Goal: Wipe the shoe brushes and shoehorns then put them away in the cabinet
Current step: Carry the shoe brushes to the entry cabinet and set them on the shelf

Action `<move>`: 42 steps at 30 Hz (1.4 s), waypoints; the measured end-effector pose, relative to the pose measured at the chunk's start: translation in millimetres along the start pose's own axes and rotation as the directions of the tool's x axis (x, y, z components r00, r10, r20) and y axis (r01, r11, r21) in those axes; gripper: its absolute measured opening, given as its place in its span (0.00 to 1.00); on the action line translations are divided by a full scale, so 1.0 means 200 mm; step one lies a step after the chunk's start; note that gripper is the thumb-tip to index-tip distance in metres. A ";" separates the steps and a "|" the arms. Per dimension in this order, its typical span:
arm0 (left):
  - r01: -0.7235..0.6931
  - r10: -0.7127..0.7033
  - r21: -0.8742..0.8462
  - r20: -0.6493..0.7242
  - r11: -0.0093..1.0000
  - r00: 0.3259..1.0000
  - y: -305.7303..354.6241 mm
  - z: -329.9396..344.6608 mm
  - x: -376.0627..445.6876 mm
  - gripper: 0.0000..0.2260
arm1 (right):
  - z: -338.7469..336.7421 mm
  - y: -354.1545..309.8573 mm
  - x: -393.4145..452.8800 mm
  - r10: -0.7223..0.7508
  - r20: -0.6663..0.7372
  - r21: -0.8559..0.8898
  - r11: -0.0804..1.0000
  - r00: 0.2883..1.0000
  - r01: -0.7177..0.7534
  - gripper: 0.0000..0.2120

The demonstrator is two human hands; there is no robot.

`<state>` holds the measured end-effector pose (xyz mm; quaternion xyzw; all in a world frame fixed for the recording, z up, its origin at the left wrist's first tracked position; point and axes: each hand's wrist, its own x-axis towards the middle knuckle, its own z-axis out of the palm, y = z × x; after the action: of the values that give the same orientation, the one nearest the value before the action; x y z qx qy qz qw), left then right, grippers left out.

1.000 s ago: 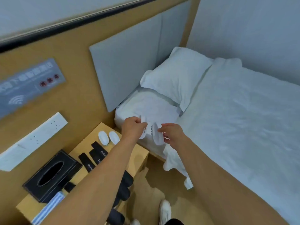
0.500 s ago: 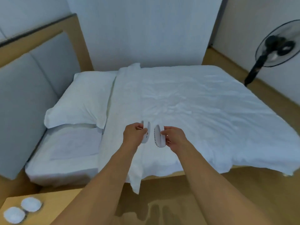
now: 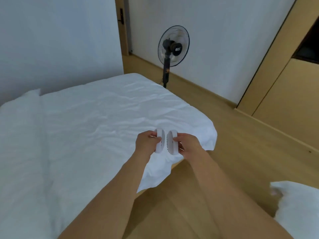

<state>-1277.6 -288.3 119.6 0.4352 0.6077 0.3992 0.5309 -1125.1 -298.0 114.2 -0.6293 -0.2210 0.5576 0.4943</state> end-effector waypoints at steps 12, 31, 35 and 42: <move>-0.016 -0.025 0.100 0.401 0.995 0.916 0.20 0.98 0.24 0.06 | -0.83 -0.24 0.31 0.017 -0.384 0.193 0.979 0.923 0.062 0.13; -0.091 -0.065 0.165 0.751 0.982 0.658 0.66 2.19 1.05 0.10 | -1.55 -0.83 1.15 -0.048 -0.588 0.187 0.963 0.808 0.193 0.11; -0.062 -0.088 0.169 0.752 0.984 0.653 0.66 2.48 1.15 0.09 | -1.76 -0.89 1.34 -0.044 -0.592 0.196 0.961 0.805 0.196 0.08; -0.006 -0.096 0.139 0.718 0.990 0.689 0.76 3.11 1.25 0.09 | -2.28 -1.10 1.66 -0.060 -0.532 0.186 0.965 0.845 0.185 0.07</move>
<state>-659.0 10.7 116.6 0.5757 0.3849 0.1422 0.7072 -552.1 -103.1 94.7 -0.6799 -0.0525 0.3547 0.6397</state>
